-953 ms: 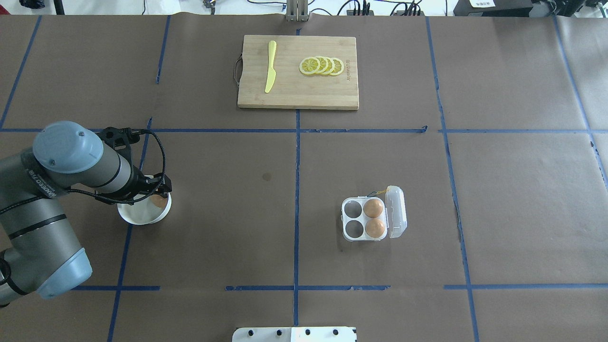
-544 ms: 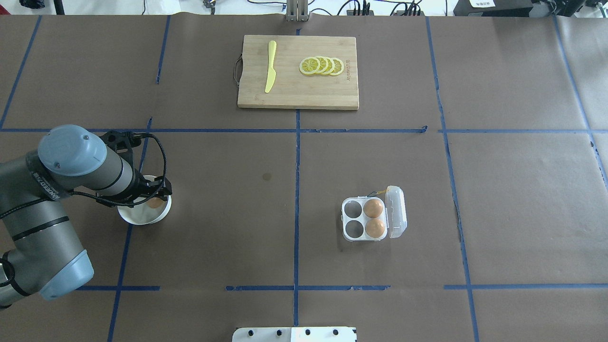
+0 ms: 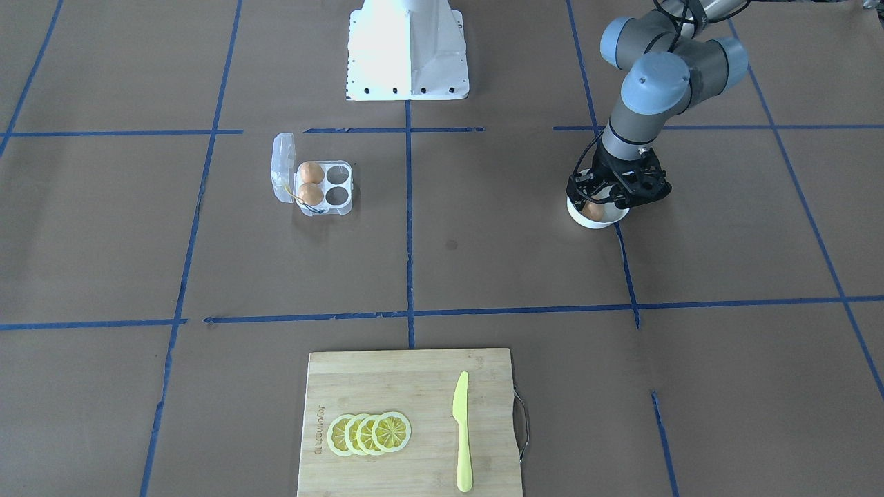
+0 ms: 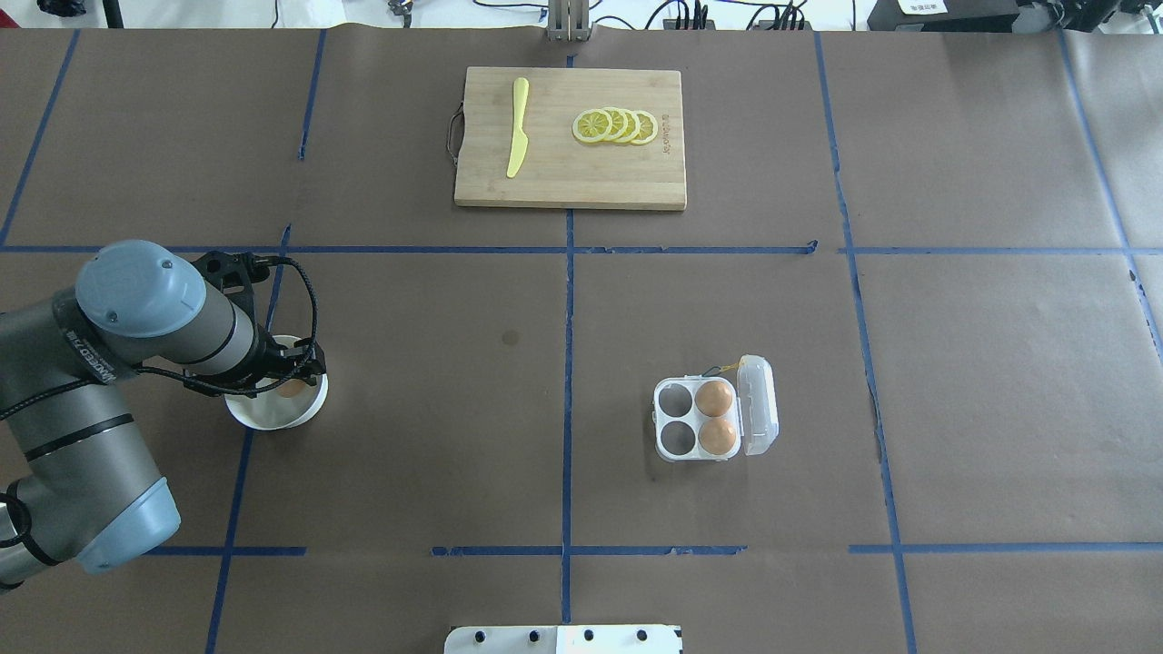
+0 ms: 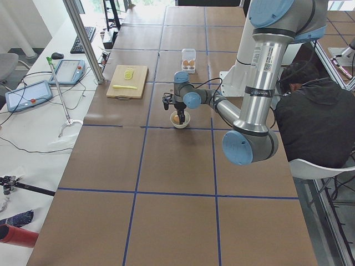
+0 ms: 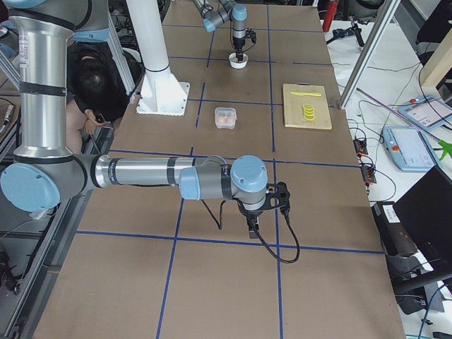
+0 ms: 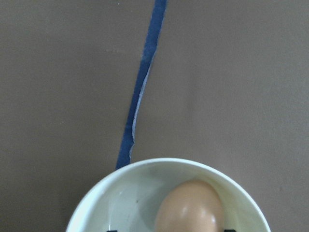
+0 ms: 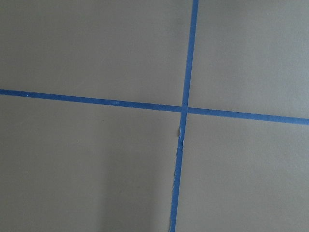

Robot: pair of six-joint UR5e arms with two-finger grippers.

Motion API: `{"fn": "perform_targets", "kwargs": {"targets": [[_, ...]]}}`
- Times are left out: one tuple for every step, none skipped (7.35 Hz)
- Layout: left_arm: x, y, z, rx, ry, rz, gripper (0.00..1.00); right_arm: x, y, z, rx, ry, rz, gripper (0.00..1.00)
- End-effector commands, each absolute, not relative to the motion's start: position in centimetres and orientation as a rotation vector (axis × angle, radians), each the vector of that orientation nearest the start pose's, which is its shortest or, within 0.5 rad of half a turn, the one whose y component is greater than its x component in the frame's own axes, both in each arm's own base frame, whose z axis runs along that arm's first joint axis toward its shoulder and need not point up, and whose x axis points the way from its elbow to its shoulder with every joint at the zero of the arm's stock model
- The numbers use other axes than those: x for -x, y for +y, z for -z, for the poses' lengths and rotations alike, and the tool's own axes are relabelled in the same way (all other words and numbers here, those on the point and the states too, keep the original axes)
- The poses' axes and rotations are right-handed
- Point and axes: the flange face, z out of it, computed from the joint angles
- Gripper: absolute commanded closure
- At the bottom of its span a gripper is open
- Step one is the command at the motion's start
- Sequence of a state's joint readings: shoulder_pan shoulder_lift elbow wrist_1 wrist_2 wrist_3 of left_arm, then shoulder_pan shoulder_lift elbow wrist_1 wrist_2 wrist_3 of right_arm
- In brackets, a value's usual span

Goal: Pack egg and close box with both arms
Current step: 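Lower the left gripper into the bowl and close on the brown egg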

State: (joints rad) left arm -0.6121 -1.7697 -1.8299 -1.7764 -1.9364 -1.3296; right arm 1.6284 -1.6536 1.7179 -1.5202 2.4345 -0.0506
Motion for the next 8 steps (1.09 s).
{"fn": "perform_targets", "kwargs": {"targets": [[-41.24, -40.89, -41.95, 0.049, 0.741, 0.231, 0.25, -8.44, -45.85, -61.44, -0.153, -0.856, 0.042, 0.00], [-41.26, -40.90, -42.02, 0.050, 0.739, 0.231, 0.25, -8.37, -45.86, -61.44, -0.153, -0.856, 0.045, 0.00], [-41.31, -40.94, -42.01, 0.050, 0.739, 0.230, 0.26, -8.44, -45.78, -61.51, -0.152, -0.856, 0.043, 0.00], [-41.47, -40.95, -42.38, 0.053, 0.733, 0.230, 0.26, -8.44, -45.78, -61.51, -0.152, -0.856, 0.043, 0.00], [-41.44, -40.92, -42.47, 0.054, 0.731, 0.229, 0.26, -8.37, -45.79, -61.51, -0.152, -0.856, 0.044, 0.00], [-41.44, -40.92, -42.47, 0.054, 0.731, 0.229, 0.26, -8.44, -45.78, -61.51, -0.152, -0.856, 0.043, 0.00], [-41.40, -40.91, -42.56, 0.053, 0.729, 0.230, 0.26, -8.44, -45.78, -61.51, -0.152, -0.856, 0.043, 0.00], [-41.33, -40.97, -42.68, 0.045, 0.725, 0.233, 0.26, -8.44, -45.79, -61.43, -0.154, -0.855, 0.043, 0.00]]}}
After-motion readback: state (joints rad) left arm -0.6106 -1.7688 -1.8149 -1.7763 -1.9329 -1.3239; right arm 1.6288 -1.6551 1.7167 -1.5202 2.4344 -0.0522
